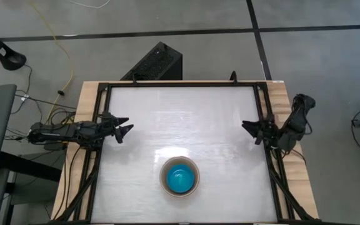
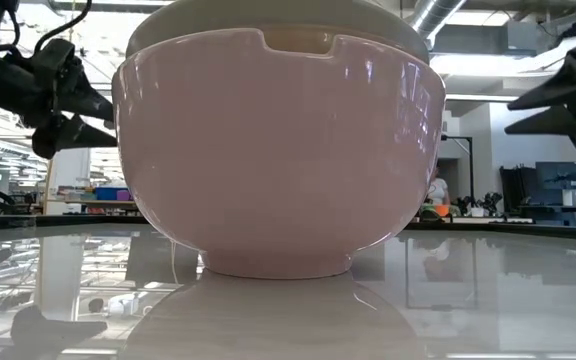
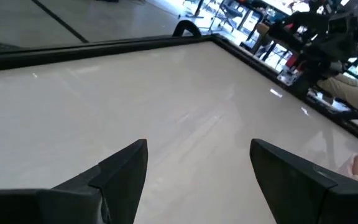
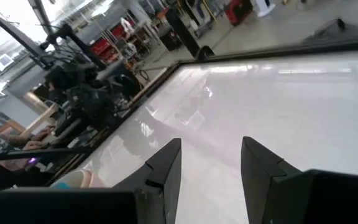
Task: Nest bowls inside each other
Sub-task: Return to Home Position
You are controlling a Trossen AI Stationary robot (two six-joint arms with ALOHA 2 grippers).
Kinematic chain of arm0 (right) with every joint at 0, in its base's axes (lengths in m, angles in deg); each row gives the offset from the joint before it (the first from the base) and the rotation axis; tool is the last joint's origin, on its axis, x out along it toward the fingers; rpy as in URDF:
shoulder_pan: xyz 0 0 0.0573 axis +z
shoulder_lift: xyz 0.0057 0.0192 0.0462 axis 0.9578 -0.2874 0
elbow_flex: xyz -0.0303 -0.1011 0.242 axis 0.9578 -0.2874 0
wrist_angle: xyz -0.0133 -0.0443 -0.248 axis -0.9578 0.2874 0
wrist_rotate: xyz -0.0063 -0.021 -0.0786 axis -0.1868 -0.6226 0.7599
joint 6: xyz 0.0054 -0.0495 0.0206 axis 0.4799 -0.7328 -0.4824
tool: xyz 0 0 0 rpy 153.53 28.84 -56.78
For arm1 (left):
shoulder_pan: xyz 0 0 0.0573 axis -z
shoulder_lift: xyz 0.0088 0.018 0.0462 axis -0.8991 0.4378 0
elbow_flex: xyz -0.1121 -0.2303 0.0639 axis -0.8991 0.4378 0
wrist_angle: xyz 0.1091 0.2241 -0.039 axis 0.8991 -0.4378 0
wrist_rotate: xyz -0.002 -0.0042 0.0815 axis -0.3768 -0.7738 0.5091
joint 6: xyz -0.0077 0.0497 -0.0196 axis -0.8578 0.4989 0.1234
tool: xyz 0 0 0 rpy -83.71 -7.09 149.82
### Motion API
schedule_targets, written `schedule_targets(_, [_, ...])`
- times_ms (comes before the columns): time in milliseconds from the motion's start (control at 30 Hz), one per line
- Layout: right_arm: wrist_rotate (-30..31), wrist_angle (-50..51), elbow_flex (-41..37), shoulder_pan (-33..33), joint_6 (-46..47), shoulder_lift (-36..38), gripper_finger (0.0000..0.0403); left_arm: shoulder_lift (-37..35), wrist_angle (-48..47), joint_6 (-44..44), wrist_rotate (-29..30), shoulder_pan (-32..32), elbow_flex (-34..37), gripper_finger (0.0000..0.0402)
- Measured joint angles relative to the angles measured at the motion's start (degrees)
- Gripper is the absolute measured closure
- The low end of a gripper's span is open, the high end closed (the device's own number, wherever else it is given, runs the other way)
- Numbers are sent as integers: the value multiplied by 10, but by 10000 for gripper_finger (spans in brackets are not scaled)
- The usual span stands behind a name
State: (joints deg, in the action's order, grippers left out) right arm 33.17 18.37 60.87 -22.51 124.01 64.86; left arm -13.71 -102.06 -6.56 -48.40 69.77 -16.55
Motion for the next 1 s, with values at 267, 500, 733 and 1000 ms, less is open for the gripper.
schedule_targets(267, [-27, -11, -4, 0, -4, 0, 269, 0, -26, -15, -2, 0, 0, 130])
schedule_targets(500, [-161, -10, -4, 0, -53, 0, 269, 0, -32, 0, -11, 0, -1, 130])
schedule_targets(733, [-279, 3, -5, -1, -105, 0, 269, 0, -34, 31, -16, 0, -1, 130])
schedule_targets(1000, [-428, 31, -5, -1, -73, 0, 269, 0, -34, 83, -19, 0, -1, 130])
